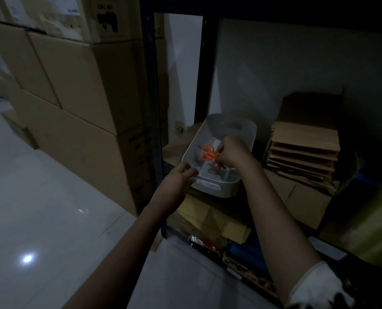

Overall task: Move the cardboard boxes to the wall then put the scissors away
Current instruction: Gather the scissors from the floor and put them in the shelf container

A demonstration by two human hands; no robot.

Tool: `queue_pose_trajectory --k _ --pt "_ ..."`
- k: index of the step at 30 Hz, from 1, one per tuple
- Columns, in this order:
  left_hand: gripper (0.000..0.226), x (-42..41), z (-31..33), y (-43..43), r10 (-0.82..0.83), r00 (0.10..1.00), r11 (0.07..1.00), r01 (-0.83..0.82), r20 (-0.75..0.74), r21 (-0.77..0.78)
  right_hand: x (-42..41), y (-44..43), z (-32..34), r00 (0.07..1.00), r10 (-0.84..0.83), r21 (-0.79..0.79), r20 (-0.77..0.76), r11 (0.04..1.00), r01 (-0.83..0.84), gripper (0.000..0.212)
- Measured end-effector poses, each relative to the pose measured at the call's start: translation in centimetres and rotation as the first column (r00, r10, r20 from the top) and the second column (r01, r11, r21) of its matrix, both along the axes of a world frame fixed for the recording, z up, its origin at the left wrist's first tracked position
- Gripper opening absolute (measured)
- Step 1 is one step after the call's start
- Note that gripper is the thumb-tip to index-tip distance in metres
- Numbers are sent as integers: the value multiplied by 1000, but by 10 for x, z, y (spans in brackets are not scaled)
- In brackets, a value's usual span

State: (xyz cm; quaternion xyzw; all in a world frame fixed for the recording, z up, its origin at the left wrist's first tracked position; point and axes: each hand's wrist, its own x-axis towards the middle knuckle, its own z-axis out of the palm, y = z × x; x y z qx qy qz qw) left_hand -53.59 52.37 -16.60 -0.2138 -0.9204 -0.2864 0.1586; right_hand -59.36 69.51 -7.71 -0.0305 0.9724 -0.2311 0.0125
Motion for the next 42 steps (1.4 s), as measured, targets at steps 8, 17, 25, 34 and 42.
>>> queue_pose_trajectory --k 8,17,25,34,42 --pt "20 3 3 1 -1 1000 1000 1 -4 0 -7 2 -22 997 -71 -132 -35 989 66 28" --pt "29 -4 8 5 -5 1000 999 5 -12 39 31 -4 -17 989 81 -278 -125 954 -113 20" --pt "21 -20 12 6 -62 998 995 61 7 75 51 -4 -15 992 94 -233 -84 966 -111 17" --pt "28 -44 15 30 -59 996 993 52 63 103 29 6 -21 994 5 -47 -108 999 -10 21" --pt "69 -42 -1 30 -39 997 973 54 -73 224 29 -12 -40 890 48 -160 -454 978 -135 36"
